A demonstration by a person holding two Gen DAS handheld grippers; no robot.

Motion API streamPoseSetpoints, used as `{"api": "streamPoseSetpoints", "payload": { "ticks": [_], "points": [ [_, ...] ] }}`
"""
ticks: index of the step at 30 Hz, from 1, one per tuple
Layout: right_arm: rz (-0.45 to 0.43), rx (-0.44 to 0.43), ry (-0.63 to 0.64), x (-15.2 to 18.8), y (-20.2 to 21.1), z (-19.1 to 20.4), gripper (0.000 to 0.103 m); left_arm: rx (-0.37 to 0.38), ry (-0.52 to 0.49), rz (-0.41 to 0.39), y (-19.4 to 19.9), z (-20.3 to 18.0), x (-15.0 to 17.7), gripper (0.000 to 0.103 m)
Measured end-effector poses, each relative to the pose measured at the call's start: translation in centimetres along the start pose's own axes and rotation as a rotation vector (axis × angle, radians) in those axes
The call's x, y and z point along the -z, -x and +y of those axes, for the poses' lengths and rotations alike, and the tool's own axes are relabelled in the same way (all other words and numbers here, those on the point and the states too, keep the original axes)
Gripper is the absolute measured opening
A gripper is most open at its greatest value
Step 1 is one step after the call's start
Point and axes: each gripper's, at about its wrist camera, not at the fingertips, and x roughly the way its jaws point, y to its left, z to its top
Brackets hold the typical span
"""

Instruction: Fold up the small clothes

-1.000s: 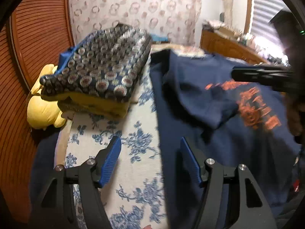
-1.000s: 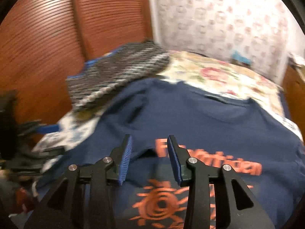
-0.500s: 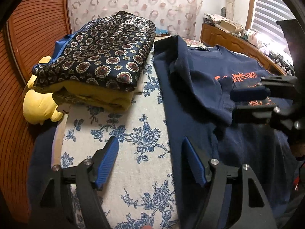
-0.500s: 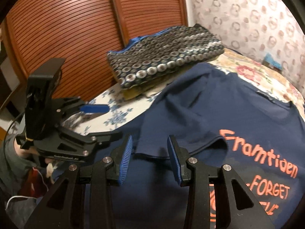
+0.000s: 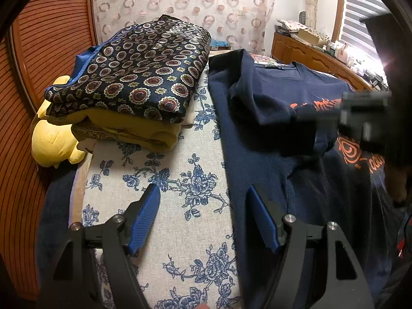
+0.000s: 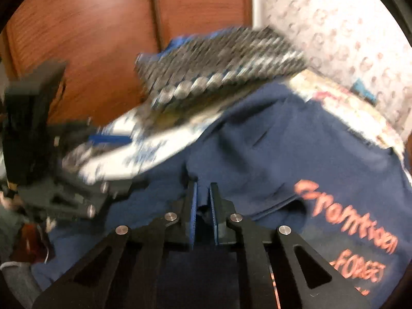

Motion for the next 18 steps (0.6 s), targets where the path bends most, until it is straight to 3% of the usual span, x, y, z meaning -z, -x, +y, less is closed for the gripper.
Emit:
{"api": "streamPoseSetpoints", "payload": {
  "ticks": [6, 14, 16, 17, 18],
  "points": [
    [-0.082, 0.134, -0.085, -3.1, 2.8, -5.3, 0.004, 0.000, 0.000, 0.000, 0.0, 0.0, -0.1, 0.071],
    [-0.016, 0.318, -0.257, -2.6, 2.5, -13.3, 0.004, 0.000, 0.000, -0.001, 0.0, 0.0, 0.0, 0.071],
    [-0.012, 0.387, -0.262, -2.1, 2.8, -13.8, 0.015, -0.001, 0.001, -0.002, 0.0, 0.0, 0.0, 0.071],
    [-0.017, 0.395, -0.263, -1.9, 3.1, -13.9, 0.026, -0.001, 0.000, -0.001, 0.0, 0.0, 0.0, 0.071],
    [-0.024, 0.394, -0.268, -1.7, 3.4, -14.0, 0.029, -0.001, 0.001, -0.001, 0.0, 0.0, -0.1, 0.071]
  ]
}}
